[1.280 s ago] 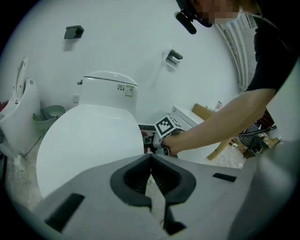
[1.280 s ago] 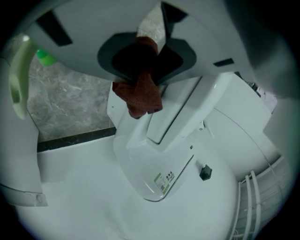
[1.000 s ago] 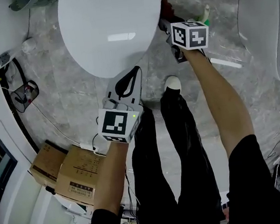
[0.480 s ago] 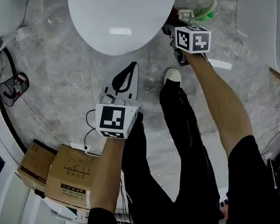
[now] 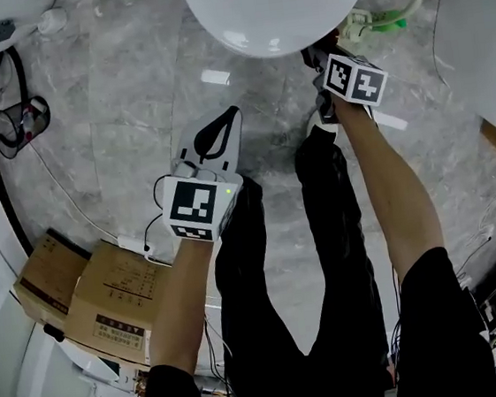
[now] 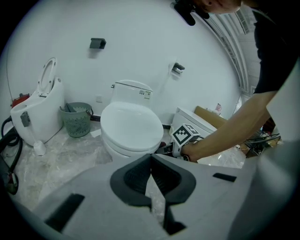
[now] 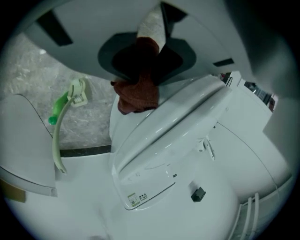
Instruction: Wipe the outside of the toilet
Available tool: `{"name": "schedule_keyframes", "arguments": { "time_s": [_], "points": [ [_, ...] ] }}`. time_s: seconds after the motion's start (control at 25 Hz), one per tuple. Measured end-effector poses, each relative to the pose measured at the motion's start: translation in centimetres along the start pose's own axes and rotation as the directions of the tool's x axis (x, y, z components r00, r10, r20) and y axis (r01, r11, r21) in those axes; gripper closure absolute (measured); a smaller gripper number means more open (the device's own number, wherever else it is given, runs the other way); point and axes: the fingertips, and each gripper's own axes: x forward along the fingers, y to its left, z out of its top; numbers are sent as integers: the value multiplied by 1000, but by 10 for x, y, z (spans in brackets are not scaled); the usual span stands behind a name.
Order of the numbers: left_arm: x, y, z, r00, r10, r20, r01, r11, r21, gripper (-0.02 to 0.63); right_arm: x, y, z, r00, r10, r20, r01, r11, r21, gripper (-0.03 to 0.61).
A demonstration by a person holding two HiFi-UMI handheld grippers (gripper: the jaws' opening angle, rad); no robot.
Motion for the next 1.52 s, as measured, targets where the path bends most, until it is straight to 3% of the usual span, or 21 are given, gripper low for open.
{"name": "schedule_keyframes", "arguments": {
  "time_s": [0.48,0.76,1.0,1.28,1.52],
  "points": [
    [-64,34,-33,999,43,-6,-43,998,-45,609,-2,66,-45,1000,-11,-2,11,997,80,503],
    [-83,45,-44,998,55,-5,-56,996,-66,609,8,115,-62,999,48,-13,-46,989,137,500],
    [-99,62,-34,997,69,33,-67,997,-50,609,18,158,-73,988,150,-38,-141,974,176,492],
    [-119,65,-15,999,11,47,-12,1000,6,609,-22,136,-95,996,43,-84,-33,993,114,491],
    [-98,39,32,997,-65,37,62,994,86,609,-82,76,-69,998,-56,-41,59,994,94,489]
  ]
}}
